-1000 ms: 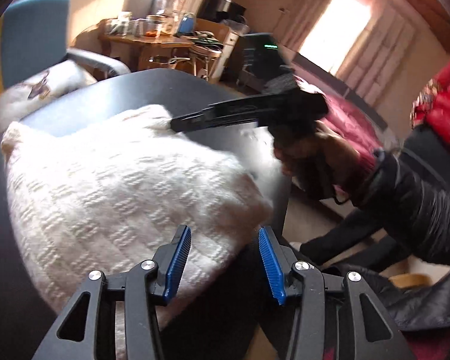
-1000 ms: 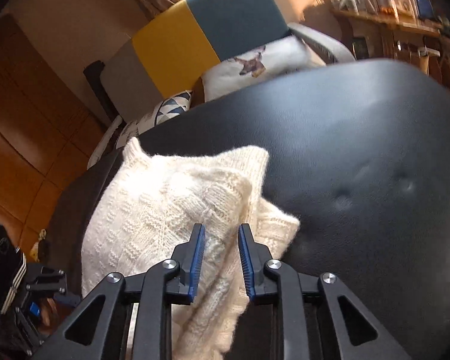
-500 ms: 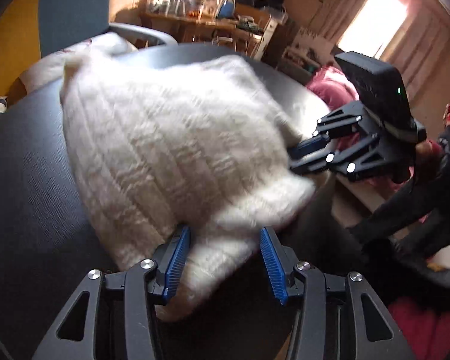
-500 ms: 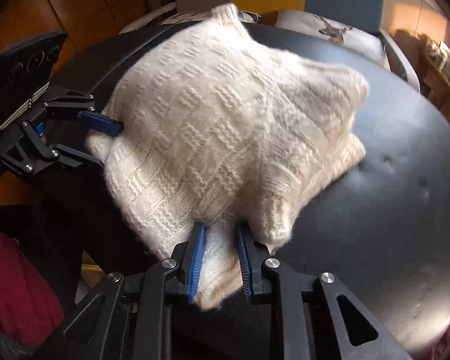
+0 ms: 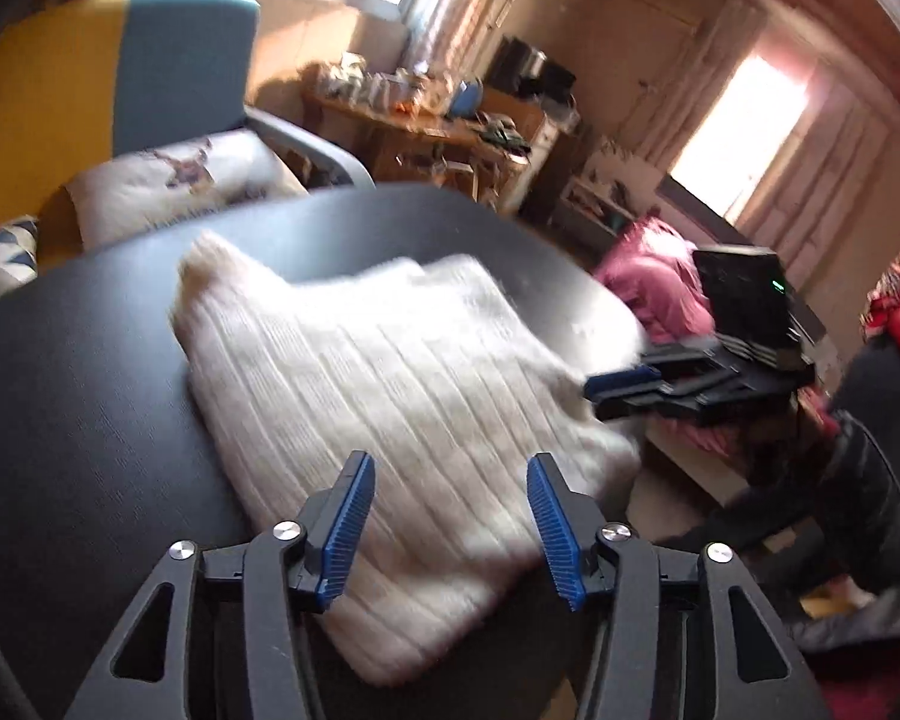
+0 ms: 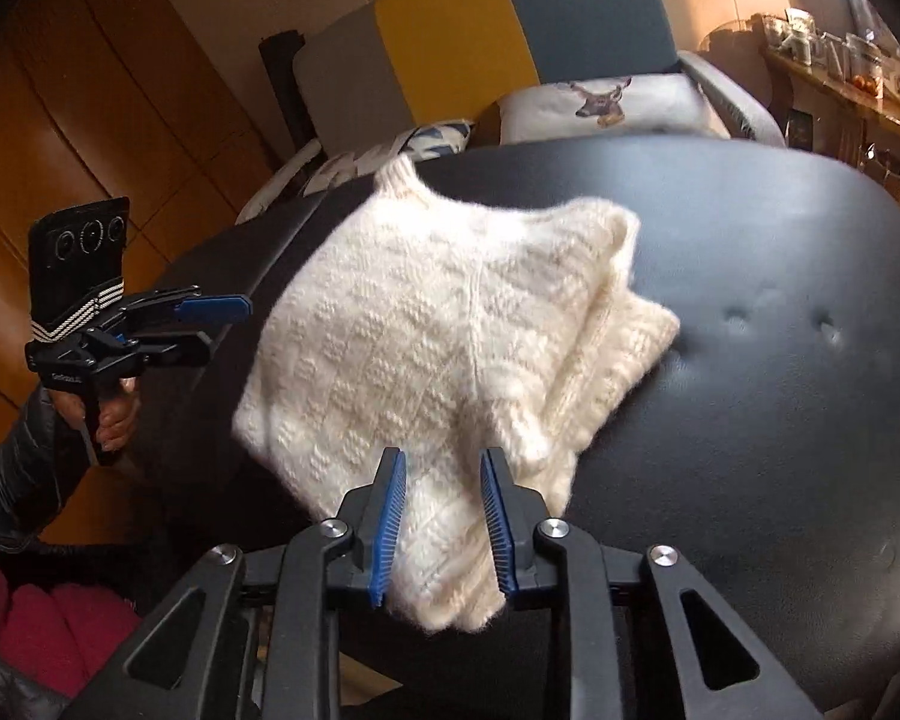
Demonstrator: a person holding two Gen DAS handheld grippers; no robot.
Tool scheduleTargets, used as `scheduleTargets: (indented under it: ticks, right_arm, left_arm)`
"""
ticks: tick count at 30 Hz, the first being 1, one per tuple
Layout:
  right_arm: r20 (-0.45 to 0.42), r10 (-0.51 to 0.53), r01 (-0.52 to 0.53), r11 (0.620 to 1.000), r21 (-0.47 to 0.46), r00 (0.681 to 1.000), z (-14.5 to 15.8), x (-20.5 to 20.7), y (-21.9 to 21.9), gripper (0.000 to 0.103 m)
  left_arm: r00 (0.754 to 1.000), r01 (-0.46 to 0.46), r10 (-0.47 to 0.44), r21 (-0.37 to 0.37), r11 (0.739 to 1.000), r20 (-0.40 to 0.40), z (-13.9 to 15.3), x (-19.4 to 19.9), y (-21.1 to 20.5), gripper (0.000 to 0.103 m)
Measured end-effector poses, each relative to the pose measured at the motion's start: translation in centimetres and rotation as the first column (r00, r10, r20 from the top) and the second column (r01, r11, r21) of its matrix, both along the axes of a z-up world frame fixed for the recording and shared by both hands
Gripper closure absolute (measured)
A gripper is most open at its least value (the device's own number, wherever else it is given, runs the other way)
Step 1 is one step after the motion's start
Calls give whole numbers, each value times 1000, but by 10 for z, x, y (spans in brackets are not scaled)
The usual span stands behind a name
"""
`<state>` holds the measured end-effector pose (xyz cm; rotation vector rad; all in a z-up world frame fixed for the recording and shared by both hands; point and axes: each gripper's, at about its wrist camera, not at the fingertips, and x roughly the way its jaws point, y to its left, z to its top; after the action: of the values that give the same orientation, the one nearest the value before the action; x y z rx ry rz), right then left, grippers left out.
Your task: Fold clothes
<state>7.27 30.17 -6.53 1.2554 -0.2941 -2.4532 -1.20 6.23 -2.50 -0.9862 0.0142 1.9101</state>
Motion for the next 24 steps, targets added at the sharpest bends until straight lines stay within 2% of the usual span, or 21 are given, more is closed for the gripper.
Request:
scheduleTargets:
  ticks: [2,5,9,12,15,19,21,23,24]
  right_arm:
    - [-58,-41,41,999,13,998,19,-13,-3,72]
    - [-123,-124,132,990,51,985,27,-42,-16,65]
    - [-84,-154,160,985,63,984,-4,-62,-15,63]
    - [-47,-172,175,982,73,984,-31,-75,-13,64]
    - [-19,-186,187,979,79,982,-53,-85,-11,64]
    - [-31,-187,189,981,53,982,-53,-83,-7,64]
    - [-29,-191,192,981,28,981,-52,-82,-4,64]
    - [-21,-193,193,981,-3,981,-48,-79,1,64]
    - [-22,-194,194,981,-12,981,-44,-77,2,64]
  left_arm:
    - [1000,-31,31,15,999,6,3,-20,-3,46]
    - [998,-55,55,6,998,2,1,-48,7,45]
    - [995,-85,86,-35,996,43,-18,-78,21,44]
    - [987,-87,104,-133,987,122,-55,-88,33,44]
    - [993,-108,114,-126,986,42,-65,-71,31,44]
    - [987,-148,153,-90,985,57,-60,-69,24,43]
    - [981,-188,191,-62,980,46,-46,-67,18,43]
    - [974,-221,220,-2,975,60,-33,-63,7,38]
    - [973,-224,224,-2,975,52,-32,-59,4,37]
